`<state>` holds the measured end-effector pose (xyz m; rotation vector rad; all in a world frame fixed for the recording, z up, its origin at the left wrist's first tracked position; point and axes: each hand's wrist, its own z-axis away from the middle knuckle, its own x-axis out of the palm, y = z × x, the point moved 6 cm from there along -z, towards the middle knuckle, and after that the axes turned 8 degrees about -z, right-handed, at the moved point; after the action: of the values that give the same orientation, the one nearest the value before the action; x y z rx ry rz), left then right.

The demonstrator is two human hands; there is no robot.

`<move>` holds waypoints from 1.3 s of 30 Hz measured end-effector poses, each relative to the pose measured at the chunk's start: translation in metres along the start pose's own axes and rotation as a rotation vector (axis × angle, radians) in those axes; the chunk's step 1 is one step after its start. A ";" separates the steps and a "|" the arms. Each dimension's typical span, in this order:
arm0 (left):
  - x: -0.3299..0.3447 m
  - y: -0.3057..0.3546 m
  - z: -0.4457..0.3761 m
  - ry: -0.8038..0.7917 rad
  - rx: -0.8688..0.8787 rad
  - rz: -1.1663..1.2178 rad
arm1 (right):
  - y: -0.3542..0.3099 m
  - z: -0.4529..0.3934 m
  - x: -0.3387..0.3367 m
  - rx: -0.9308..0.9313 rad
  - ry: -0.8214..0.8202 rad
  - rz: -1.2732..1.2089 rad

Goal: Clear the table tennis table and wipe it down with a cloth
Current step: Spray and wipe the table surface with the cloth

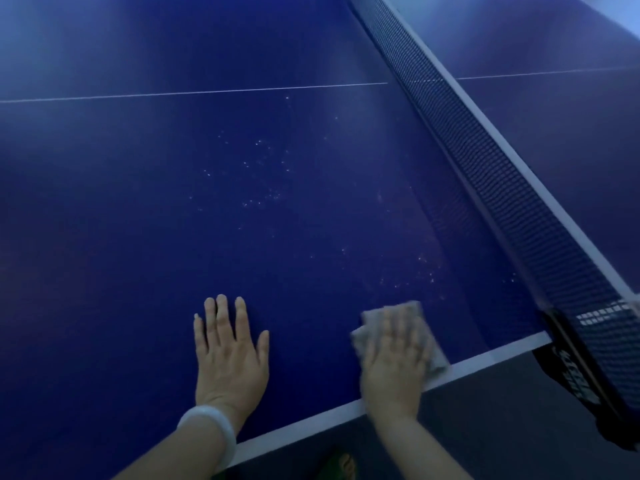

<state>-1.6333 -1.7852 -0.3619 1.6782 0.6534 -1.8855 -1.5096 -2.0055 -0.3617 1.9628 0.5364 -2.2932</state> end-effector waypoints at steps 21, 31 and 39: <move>-0.004 0.003 0.000 0.014 -0.024 -0.006 | -0.062 -0.011 0.017 -0.606 -0.091 -0.018; -0.001 0.002 0.000 0.019 -0.022 0.002 | 0.076 -0.093 -0.031 0.181 0.058 -0.114; 0.002 0.001 -0.001 0.028 -0.013 -0.024 | -0.099 -0.065 0.019 -0.526 -0.102 -0.011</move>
<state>-1.6320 -1.7853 -0.3638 1.6982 0.6982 -1.8730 -1.4789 -1.8895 -0.3667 1.5830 1.0145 -1.9704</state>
